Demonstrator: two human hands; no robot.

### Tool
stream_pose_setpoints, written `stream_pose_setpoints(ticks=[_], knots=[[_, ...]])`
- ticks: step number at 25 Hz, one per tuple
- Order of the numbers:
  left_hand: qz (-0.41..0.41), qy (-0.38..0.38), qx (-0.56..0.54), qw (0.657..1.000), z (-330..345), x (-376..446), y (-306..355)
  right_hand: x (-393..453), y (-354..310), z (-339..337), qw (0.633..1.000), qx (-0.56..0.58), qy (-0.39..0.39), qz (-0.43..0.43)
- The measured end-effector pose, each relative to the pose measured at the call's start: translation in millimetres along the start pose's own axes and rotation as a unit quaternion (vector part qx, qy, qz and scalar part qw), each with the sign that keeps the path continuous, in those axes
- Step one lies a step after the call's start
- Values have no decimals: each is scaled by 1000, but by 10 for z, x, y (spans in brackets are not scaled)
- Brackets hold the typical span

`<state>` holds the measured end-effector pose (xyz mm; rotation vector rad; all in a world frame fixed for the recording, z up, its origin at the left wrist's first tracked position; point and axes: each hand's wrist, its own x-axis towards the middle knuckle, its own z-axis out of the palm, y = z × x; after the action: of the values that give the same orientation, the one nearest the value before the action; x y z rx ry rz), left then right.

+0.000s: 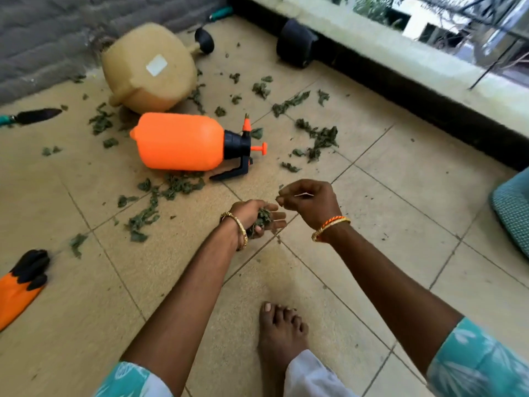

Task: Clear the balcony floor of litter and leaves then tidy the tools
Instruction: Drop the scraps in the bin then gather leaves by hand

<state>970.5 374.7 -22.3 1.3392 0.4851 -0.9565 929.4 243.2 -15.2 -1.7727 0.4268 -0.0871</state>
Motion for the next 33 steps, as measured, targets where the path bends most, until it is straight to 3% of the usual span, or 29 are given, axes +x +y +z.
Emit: stream_pose_setpoints(ticks=[3,6,9,13,18,21,25,28,30,33], knots=[[36,-20,-23,999,296,-156,296,28,-337,-206,999,-43,-15,-12],[68,8,27,997,486,-315,487,91,-566,-337,994,-82,-57,-32],[62,41,84,994,506,-273,580,303,-588,-454,971,-216,-73,-72],[52,79,121,988,386,92,616,856,-52,-603,925,-364,-89,-67],[46,153,183,970,226,638,389,1563,621,-338,899,-401,-169,-55],[50,209,185,959,60,780,239,1841,834,-176,854,-477,-181,-101],[55,256,114,958,-136,849,88,1786,979,-148,859,-448,-202,-146],[52,274,89,956,-105,925,17,1564,1148,-45,830,-420,-255,-264],[51,281,73,955,-45,934,-23,1383,1282,-25,816,-381,-255,-352],[59,286,40,956,42,931,-73,1227,1366,-79,807,-358,-235,-407]])
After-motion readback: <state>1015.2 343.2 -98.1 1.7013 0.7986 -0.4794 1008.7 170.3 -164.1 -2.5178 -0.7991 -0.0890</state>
